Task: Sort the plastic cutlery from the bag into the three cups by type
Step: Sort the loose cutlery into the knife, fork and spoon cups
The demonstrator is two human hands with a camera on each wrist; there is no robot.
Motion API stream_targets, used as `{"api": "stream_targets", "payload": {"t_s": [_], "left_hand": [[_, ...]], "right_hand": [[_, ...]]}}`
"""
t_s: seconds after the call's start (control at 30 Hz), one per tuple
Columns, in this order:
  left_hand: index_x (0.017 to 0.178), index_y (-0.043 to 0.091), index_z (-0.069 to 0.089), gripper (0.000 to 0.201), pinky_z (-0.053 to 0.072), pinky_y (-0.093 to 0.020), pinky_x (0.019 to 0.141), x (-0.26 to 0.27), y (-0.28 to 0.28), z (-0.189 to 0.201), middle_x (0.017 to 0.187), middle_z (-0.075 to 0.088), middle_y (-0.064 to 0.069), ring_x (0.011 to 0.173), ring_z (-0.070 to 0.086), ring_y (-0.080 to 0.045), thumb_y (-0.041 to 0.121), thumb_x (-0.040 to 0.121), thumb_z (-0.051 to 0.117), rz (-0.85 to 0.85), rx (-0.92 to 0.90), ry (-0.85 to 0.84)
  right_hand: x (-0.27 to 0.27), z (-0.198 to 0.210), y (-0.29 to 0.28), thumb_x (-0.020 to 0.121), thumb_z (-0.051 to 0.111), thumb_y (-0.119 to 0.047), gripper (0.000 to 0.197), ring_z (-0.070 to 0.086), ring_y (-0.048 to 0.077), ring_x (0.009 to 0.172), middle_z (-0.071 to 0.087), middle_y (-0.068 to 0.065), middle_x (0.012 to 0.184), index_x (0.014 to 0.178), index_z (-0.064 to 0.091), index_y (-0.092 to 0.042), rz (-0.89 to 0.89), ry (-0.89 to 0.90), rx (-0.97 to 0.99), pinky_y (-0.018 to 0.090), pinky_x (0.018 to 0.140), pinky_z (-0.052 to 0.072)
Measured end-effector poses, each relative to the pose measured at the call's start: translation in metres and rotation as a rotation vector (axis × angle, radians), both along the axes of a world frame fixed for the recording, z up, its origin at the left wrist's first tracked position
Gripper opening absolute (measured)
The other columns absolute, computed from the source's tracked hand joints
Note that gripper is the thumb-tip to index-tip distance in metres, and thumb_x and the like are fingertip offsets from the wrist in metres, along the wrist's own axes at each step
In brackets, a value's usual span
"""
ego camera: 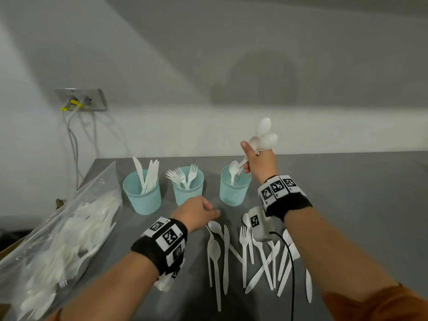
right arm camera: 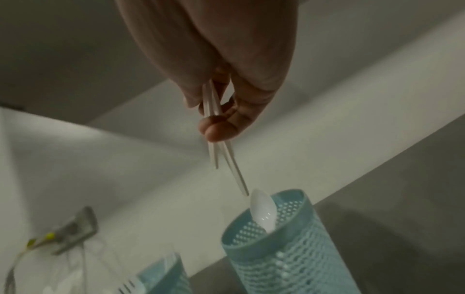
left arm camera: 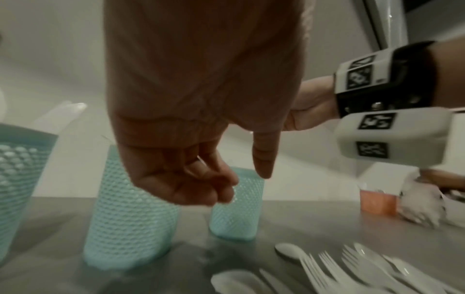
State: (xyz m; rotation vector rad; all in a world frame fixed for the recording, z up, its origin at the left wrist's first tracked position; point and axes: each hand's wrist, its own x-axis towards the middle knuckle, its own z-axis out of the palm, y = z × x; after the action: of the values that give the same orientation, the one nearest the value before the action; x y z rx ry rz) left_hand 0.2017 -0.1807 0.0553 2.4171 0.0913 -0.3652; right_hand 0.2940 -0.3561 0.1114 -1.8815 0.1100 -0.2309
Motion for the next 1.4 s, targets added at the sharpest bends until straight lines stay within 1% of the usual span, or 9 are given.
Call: {"api": "stream_targets", "payload": {"t_s": [0.2,0.33,0.47,0.57,0.77,0.93,1.03,1.17,1.4], "left_hand": [[0.069,0.014,0.061,0.05,0.049,-0.025,0.058,-0.019,-0.006,-0.016,0.053,0.057,0.001,0.045,0.053,-0.013,0.064,0.071,0.063,-0.099,0.182,0.195],[0.104,0.015,0.045,0.07,0.052,-0.025,0.047,-0.035,-0.01,-0.027,0.059,0.062,-0.005,0.043,0.057,-0.017,0.064,0.062,0.072,-0.009,0.117,0.357],[0.125,0.019,0.032,0.087,0.052,-0.024,0.043,-0.048,-0.014,-0.031,0.066,0.063,-0.007,0.043,0.058,-0.016,0.061,0.063,0.076,0.024,0.077,0.396],[0.13,0.02,0.028,0.09,0.055,-0.026,0.046,-0.054,-0.019,-0.037,0.072,0.066,-0.01,0.048,0.062,-0.018,0.056,0.064,0.078,0.032,0.038,0.401],[0.126,0.016,0.027,0.082,0.055,-0.032,0.044,-0.058,-0.025,-0.049,0.078,0.065,-0.013,0.053,0.064,-0.024,0.033,0.068,0.083,0.077,-0.042,0.417],[0.119,0.012,0.033,0.069,0.052,-0.03,0.042,-0.057,-0.023,-0.057,0.08,0.065,-0.014,0.056,0.066,-0.026,0.021,0.071,0.082,0.102,-0.059,0.434],[0.116,0.01,0.038,0.062,0.056,-0.035,0.049,-0.055,-0.02,-0.058,0.079,0.067,-0.015,0.058,0.068,-0.027,0.02,0.072,0.081,0.102,-0.052,0.397],[0.093,0.013,0.048,0.035,0.06,-0.04,0.062,-0.049,-0.014,-0.058,0.073,0.066,-0.012,0.06,0.069,-0.026,0.019,0.076,0.079,0.125,-0.076,0.316],[0.093,0.012,0.064,0.028,0.061,-0.04,0.07,-0.035,-0.006,-0.06,0.082,0.071,-0.009,0.073,0.072,-0.024,0.039,0.083,0.067,0.076,0.044,0.185]], "right_hand": [[0.002,-0.032,0.009,0.088,0.06,-0.023,0.026,0.052,0.017,0.042,0.056,0.008,0.057,0.067,0.053,-0.01,0.071,0.198,-0.176,0.025,0.05,0.046],[-0.003,-0.035,0.009,0.081,0.069,-0.019,0.019,0.053,0.02,0.048,0.057,0.005,0.063,0.091,0.061,-0.006,0.078,0.308,-0.124,0.035,0.061,0.053],[-0.015,-0.029,0.005,0.08,0.073,-0.02,0.059,0.053,0.019,0.053,0.056,0.005,0.094,0.131,0.048,-0.006,0.094,0.306,-0.019,0.03,0.061,0.051],[-0.03,-0.026,-0.003,0.08,0.072,-0.029,0.057,0.06,0.026,0.074,0.053,0.008,0.107,0.127,0.047,-0.011,0.028,0.233,-0.024,0.04,0.073,0.055],[-0.075,-0.042,-0.028,0.088,0.06,-0.018,0.016,0.055,0.016,0.067,0.061,0.005,0.085,0.072,0.056,-0.017,0.173,0.45,-0.456,0.037,0.083,0.051],[-0.106,-0.072,-0.045,0.085,0.061,-0.015,0.015,0.063,0.024,0.096,0.068,0.01,0.099,0.095,0.067,-0.005,0.327,0.718,-0.888,0.028,0.078,0.047],[-0.116,-0.083,-0.045,0.082,0.063,-0.011,0.012,0.059,0.023,0.082,0.061,0.007,0.08,0.071,0.059,-0.007,0.333,0.77,-0.883,0.027,0.072,0.045],[-0.12,-0.091,-0.033,0.084,0.06,-0.01,0.026,0.064,0.024,0.104,0.068,0.009,0.111,0.109,0.067,-0.005,0.331,0.713,-0.828,0.033,0.093,0.051],[-0.13,-0.095,0.002,0.088,0.057,-0.014,0.026,0.063,0.02,0.077,0.069,0.01,0.107,0.11,0.069,-0.009,0.514,0.669,-0.676,0.028,0.074,0.052]]}}
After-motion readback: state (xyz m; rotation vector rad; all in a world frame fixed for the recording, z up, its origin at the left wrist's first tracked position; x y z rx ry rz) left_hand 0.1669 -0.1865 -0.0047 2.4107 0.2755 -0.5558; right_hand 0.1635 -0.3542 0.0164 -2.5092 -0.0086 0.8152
